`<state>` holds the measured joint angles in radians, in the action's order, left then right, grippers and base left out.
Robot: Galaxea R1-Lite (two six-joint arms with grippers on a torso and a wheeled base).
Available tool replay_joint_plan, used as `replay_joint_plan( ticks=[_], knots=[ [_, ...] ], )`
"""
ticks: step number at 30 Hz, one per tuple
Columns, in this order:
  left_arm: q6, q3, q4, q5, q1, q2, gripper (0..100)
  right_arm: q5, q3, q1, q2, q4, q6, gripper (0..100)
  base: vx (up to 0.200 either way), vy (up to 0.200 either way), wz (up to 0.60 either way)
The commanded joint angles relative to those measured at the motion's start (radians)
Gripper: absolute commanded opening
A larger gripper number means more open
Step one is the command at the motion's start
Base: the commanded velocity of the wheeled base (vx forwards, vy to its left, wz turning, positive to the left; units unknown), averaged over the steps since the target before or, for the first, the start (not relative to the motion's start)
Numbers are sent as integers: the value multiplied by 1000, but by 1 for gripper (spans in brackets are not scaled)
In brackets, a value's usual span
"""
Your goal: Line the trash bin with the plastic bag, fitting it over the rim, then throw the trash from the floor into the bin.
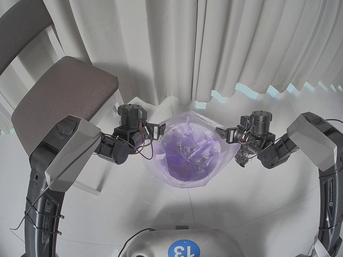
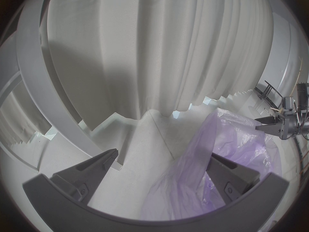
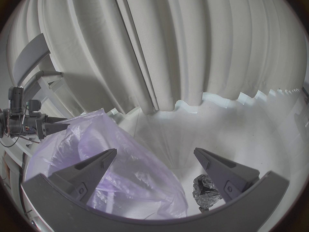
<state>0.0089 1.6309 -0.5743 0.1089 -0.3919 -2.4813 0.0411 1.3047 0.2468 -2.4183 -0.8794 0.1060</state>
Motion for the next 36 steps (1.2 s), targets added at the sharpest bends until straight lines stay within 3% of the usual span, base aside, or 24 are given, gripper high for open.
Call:
replay_joint_plan(
  ticks=[1,26,36],
  knots=[
    [16,27,11,0,10,-31,100,2,47,-15,-36,5,-2,100,0,0,0],
    [19,-16,22,29,33,-41,100,16,82,-31,-122,36,17,100,0,0,0],
    [5,-181,-13,43,21,114,100,16,-22,-35,16,17,17,100,0,0,0]
  ],
)
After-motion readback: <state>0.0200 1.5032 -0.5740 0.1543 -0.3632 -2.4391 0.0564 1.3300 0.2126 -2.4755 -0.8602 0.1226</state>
